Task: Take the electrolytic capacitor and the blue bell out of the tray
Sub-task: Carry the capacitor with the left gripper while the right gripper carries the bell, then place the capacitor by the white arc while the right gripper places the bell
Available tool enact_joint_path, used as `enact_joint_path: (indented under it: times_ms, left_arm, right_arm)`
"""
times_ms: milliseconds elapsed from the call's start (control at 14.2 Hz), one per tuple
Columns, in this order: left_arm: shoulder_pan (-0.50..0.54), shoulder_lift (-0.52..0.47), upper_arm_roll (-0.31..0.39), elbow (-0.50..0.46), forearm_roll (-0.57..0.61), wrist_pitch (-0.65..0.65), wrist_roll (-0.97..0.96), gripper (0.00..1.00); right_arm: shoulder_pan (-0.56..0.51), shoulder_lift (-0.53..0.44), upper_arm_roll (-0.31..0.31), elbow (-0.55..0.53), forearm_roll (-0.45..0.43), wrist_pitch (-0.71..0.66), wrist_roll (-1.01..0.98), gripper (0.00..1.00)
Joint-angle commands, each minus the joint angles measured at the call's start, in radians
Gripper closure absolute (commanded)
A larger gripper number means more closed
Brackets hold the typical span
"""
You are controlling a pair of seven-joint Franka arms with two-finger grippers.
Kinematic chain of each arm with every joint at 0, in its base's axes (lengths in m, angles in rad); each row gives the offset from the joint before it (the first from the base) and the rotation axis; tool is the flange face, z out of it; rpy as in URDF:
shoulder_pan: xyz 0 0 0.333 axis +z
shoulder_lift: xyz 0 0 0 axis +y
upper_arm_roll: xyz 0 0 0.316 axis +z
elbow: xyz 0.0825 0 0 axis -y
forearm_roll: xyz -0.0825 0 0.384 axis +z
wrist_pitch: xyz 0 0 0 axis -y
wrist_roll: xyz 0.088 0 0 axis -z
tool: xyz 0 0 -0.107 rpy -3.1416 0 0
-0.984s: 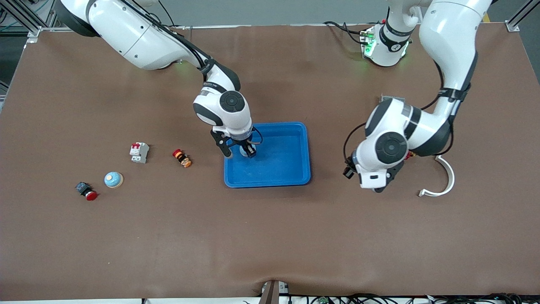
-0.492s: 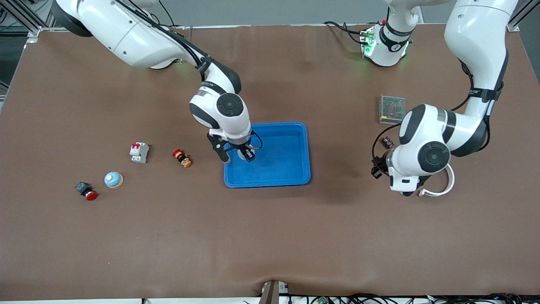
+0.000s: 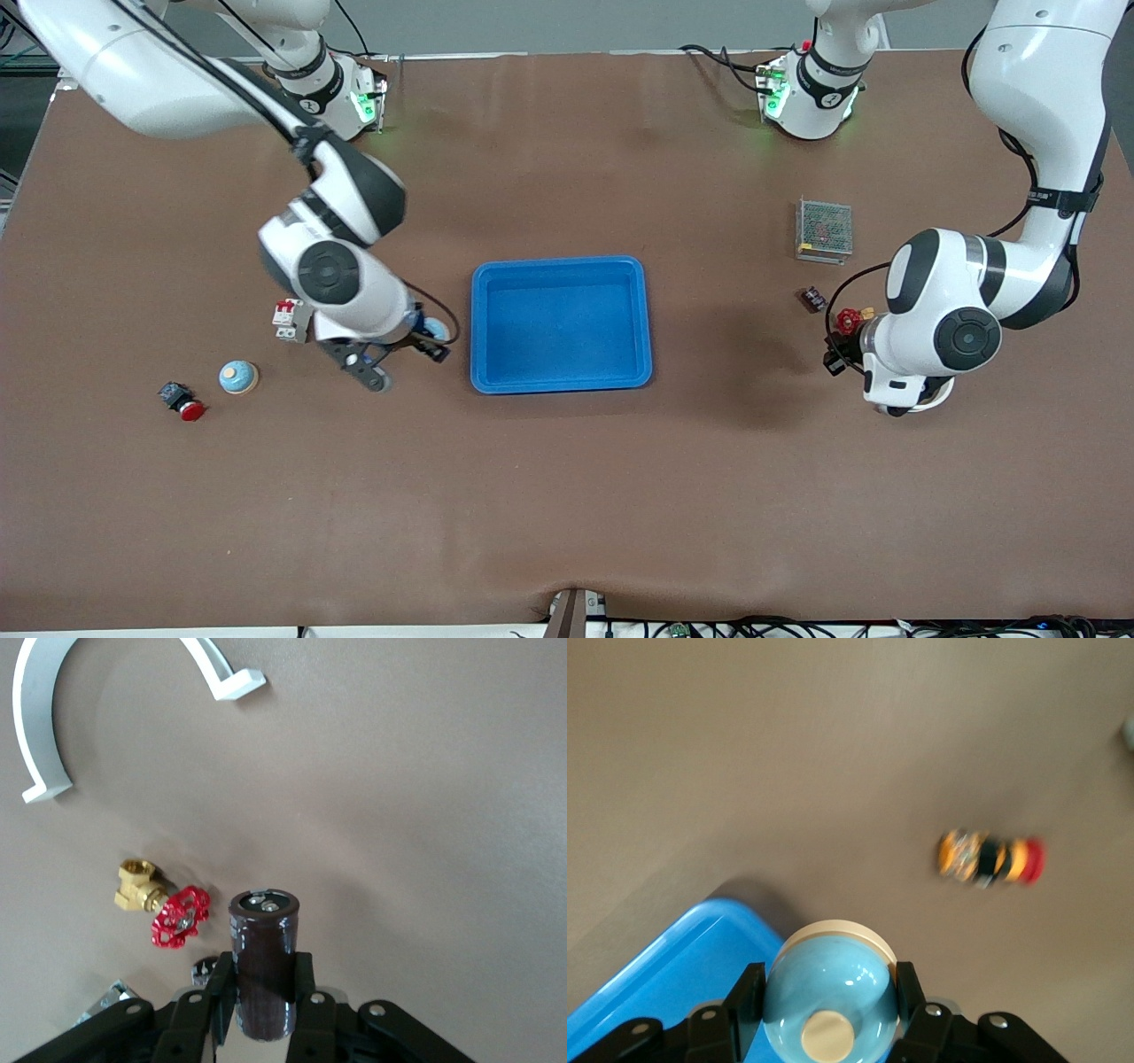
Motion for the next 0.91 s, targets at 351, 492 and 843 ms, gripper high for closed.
enact_joint_path:
  times_ms: [351,492,843]
  left_arm:
    - [0.092,0.030,-0.006,-0.097,0.161,0.180,0.063,1.00]
    - [0.108,0.045,-0.006,-0.097,0.193,0.204,0.063,1.00]
    - [0.133,0.078,-0.006,-0.097,0.232,0.227,0.088,1.00]
  right_arm:
    - [-0.226,-0.051,0.031,-0.101,-0.045,0.016,-0.379,1.00]
    - [-0.271,-0.049,0.033,-0.151,-0.105,0.059,-0.396,1.00]
    - [-0.371,-0.048,0.028,-0.250,-0.164,0.205,-0.478,1.00]
